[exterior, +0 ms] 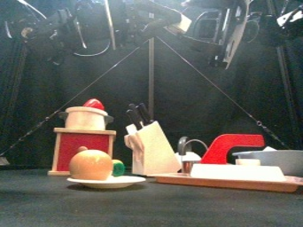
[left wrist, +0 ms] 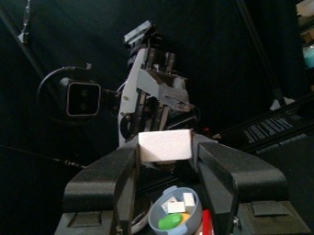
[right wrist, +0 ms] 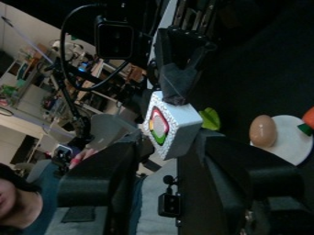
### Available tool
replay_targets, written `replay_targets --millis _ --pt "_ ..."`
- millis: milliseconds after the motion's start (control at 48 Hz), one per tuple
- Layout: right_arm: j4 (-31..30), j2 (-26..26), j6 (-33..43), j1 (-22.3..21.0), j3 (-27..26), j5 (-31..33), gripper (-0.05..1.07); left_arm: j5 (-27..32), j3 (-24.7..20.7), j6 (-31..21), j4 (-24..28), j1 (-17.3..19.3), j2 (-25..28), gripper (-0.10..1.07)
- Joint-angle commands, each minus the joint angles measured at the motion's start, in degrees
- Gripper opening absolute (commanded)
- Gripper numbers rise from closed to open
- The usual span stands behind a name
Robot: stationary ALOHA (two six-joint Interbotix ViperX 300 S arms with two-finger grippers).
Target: Hand over white sushi piece
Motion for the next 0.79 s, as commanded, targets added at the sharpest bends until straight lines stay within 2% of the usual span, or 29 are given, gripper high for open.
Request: replay_targets --millis 0,250,354,583,771 --pt "0.09 -0.35 -0.18 -0.18 -1.05 -0.7 0.72 -0.53 -1.41 0.09 -0.79 0.79 -0.35 0.68" --pt "0.09 -0.26 -0.09 -0.35 -0.79 -0.97 0.55 -0.53 -1.05 -0.09 -0.79 1.23 0.09 0.7" --pt "0.18 -0.26 -0.09 -0.35 -0.26 -0.97 0.55 -0.53 -0.79 -0.44 -0.88 1.23 0.0 0.78" --pt "0.35 -0.35 -0.09 -0.35 0.79 -0.97 0.55 -0.53 -0.53 -0.26 -3.25 0.88 -0.62 1.03" --pt "0.35 -0.79 -0.09 -0.79 1.32 -0.97 0.55 -0.53 -0.53 -0.18 -4.66 0.53 -0.79 1.04"
